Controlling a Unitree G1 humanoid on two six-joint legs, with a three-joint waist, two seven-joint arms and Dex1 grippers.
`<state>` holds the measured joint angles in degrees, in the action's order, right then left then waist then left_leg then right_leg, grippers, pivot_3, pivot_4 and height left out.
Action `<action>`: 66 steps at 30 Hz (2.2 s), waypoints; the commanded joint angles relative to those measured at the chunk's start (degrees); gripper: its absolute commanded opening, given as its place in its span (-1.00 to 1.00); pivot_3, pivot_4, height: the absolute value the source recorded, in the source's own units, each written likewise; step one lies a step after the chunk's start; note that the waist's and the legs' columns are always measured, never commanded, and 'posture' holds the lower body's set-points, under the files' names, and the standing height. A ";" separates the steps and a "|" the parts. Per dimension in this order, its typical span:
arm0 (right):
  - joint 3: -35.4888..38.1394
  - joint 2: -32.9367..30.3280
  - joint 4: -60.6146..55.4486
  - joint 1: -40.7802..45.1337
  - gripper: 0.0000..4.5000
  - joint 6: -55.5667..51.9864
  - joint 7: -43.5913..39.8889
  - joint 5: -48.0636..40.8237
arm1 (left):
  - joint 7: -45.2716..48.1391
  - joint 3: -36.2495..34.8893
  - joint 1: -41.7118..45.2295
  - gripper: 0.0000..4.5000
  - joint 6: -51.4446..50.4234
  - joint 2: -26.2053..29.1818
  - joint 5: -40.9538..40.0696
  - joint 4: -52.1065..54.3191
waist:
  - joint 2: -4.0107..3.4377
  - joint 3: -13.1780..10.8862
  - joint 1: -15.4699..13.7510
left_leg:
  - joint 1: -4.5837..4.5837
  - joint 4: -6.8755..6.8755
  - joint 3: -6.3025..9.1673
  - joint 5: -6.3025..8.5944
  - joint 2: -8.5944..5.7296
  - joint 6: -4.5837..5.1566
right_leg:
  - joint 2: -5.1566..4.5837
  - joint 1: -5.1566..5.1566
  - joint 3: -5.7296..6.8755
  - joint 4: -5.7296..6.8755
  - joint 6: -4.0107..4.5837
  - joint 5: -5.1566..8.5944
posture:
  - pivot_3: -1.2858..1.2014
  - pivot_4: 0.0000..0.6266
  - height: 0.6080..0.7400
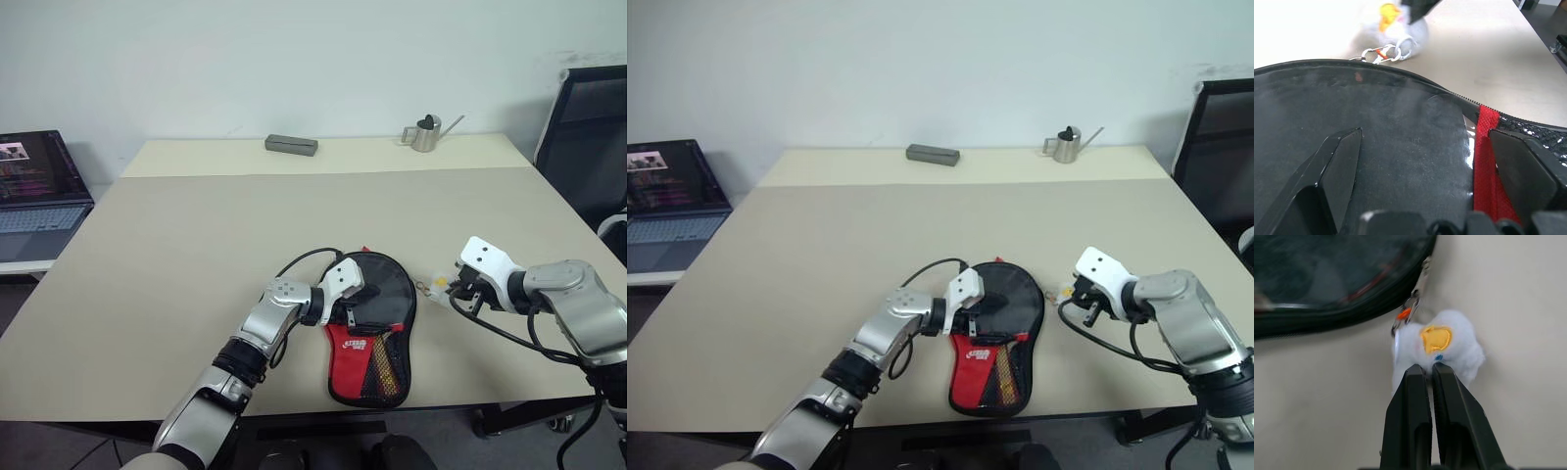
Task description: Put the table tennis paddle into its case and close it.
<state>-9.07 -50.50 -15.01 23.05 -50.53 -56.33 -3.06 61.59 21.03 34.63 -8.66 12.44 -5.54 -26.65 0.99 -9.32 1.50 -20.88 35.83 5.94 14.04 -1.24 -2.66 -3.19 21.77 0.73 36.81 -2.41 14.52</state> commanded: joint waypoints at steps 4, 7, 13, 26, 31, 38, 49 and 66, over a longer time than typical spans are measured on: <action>1.36 -2.70 -6.49 -3.05 -0.99 -2.66 -1.08 -3.74 | -0.16 3.33 -3.20 1.00 -2.53 1.02 4.45 -7.56 | 0.15 0.06 -0.02 | 0.01 0.00 0.04 0.02 0.01 -0.03 | 0.00 -0.03 0.03 -0.04 -0.01 0.02 | 0.03 -0.52 1.00; 3.22 -1.49 -6.74 -1.97 -0.99 -6.29 -0.89 -7.02 | -0.15 3.29 -3.29 1.00 -2.54 1.01 4.48 -7.47 | 0.15 0.06 -0.02 | 0.02 0.00 0.04 0.02 0.01 -0.03 | 0.00 -0.05 0.02 -0.05 0.01 0.04 | 0.03 -0.52 1.00; 5.31 -4.00 -4.63 1.55 -0.44 -9.42 -2.15 -11.44 | -0.25 3.24 -3.25 1.00 -2.47 0.99 4.54 -7.67 | 0.15 0.06 -0.05 | 0.00 0.00 0.06 0.02 0.00 -0.03 | -0.01 -0.05 0.01 -0.06 0.01 0.04 | 0.03 -0.52 1.00; 5.24 0.05 12.57 13.50 0.29 -4.53 3.31 -12.11 | -0.30 3.28 -3.10 1.00 -2.39 0.48 4.60 -8.07 | 0.13 0.04 -0.05 | -0.02 -0.01 0.07 0.04 -0.01 -0.04 | -0.02 -0.05 0.02 -0.11 0.02 0.06 | 0.03 -0.52 1.00; 2.52 3.68 18.16 15.98 0.29 -3.41 5.00 -10.71 | -0.21 3.20 -2.99 1.00 -2.36 0.45 4.69 -8.13 | 0.08 0.06 -0.06 | -0.04 -0.01 0.06 0.09 -0.04 0.00 | -0.02 -0.04 -0.02 -0.10 -0.04 0.07 | 0.03 -0.52 1.00; -0.49 6.50 26.01 16.70 0.29 1.13 5.43 -7.80 | -0.32 3.17 -3.04 1.00 -2.51 0.48 4.78 -8.01 | -0.03 0.11 -0.08 | -0.04 -0.01 0.07 0.09 -0.06 0.00 | -0.02 -0.04 -0.01 -0.09 -0.04 0.07 | 0.03 -0.52 1.00; -2.00 6.66 26.64 14.13 0.46 0.17 1.01 -8.01 | -0.56 2.99 -3.25 1.00 -2.65 0.80 4.83 -7.77 | -0.12 0.17 -0.08 | -0.02 0.00 0.09 0.09 -0.05 0.00 | -0.01 -0.07 0.01 -0.09 -0.05 0.07 | 0.03 -0.52 1.00; -3.13 6.03 26.08 11.59 0.59 0.38 0.04 -6.83 | -0.77 2.88 -3.29 1.00 -2.58 1.09 4.96 -7.74 | -0.09 0.16 -0.04 | -0.01 0.00 0.09 0.09 -0.05 0.00 | -0.01 -0.08 0.01 -0.09 -0.05 0.07 | 0.03 -0.52 1.00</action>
<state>-12.43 -43.73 11.92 35.05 -50.31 -56.25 -10.29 61.89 21.02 34.97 -8.17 11.93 -4.96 -27.52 0.91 -9.16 1.46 -20.89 35.83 6.03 14.13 -1.28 -2.66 -3.21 21.69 0.74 36.72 -2.46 14.60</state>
